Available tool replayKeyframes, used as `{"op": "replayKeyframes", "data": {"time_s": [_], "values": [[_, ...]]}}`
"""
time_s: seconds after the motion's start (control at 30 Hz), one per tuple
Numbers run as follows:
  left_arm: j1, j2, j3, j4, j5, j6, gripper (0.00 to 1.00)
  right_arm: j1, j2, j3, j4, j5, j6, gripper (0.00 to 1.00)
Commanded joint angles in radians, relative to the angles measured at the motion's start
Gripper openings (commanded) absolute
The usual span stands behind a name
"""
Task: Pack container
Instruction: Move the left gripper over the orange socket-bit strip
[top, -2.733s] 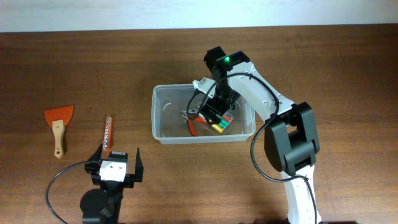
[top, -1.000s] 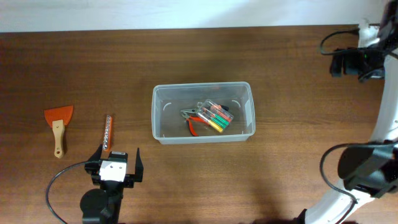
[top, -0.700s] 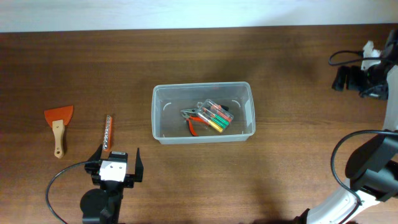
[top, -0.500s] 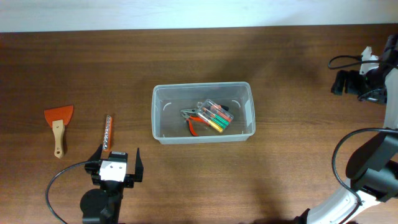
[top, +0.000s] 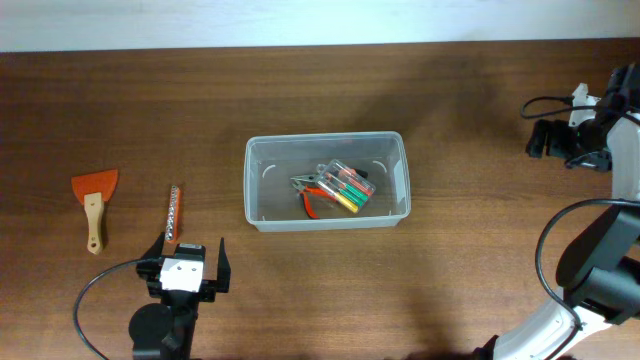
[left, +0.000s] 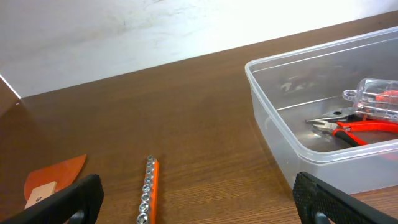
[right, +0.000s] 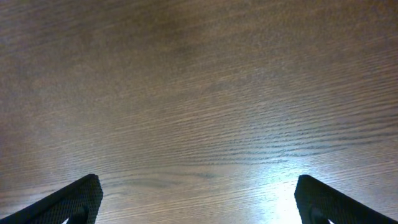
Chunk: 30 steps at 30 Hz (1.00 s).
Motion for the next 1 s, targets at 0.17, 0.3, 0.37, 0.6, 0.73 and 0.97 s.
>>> {"op": "replayKeyframes", "data": {"time_s": [0.17,0.3,0.37,0.6,0.73,0.97], "values": [[0.005,-0.008,-0.005,0.001,0.010,-0.005,0.99,-0.002,0.001,-0.003,0.005,-0.010,0.005,0.99],[0.005,-0.008,-0.005,0.001,-0.018,-0.005,0.99,-0.002,0.001,-0.003,0.005,-0.010,0.005,0.99],[0.005,-0.008,-0.005,0.004,-0.027,-0.005,0.99,-0.002,0.001,-0.003,0.005,-0.010,0.005,0.99],[0.005,-0.007,0.015,0.047,0.064,-0.070,0.99,-0.002,0.001,-0.003,0.005,-0.010,0.005,0.99],[0.009,0.010,0.108,0.055,-0.089,-0.069,0.99,-0.002,0.001,-0.003,0.005,-0.010,0.005,0.99],[0.106,0.259,0.429,-0.074,-0.173,-0.019,0.99,-0.002,0.001,-0.003,0.005,-0.010,0.005,0.99]]}}
